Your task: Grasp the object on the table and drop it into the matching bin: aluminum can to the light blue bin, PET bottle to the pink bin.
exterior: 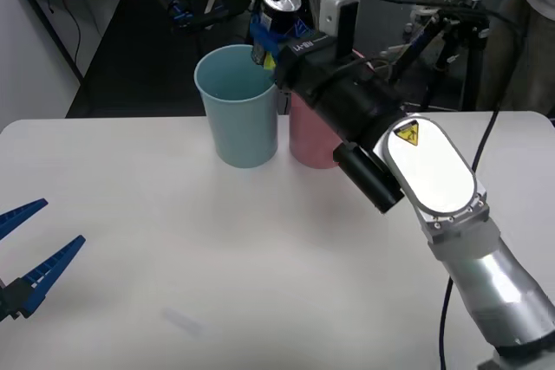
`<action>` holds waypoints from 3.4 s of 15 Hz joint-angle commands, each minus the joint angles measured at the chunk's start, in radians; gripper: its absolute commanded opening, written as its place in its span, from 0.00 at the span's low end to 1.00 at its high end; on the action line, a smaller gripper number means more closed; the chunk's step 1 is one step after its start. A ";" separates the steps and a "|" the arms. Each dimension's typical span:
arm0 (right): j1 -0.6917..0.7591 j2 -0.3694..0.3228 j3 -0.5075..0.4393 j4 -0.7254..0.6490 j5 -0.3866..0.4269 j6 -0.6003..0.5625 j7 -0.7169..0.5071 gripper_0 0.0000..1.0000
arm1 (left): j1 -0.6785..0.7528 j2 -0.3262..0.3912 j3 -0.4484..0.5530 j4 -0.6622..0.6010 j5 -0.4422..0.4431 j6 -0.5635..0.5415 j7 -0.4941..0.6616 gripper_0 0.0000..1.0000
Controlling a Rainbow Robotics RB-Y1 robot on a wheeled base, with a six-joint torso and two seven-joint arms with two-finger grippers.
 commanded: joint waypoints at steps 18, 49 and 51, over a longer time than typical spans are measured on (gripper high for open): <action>-0.380 0.117 0.040 0.558 0.023 0.111 0.055 1.00 | 0.000 0.000 0.000 0.000 0.000 0.000 0.000 1.00; 0.375 -0.260 -0.019 -0.291 -0.250 -0.073 0.148 1.00 | 0.000 0.000 0.000 0.000 0.000 0.000 0.000 1.00; 0.457 -0.259 -0.107 -0.324 -0.260 -0.168 0.171 1.00 | 0.000 0.000 0.000 0.000 0.000 0.000 0.000 1.00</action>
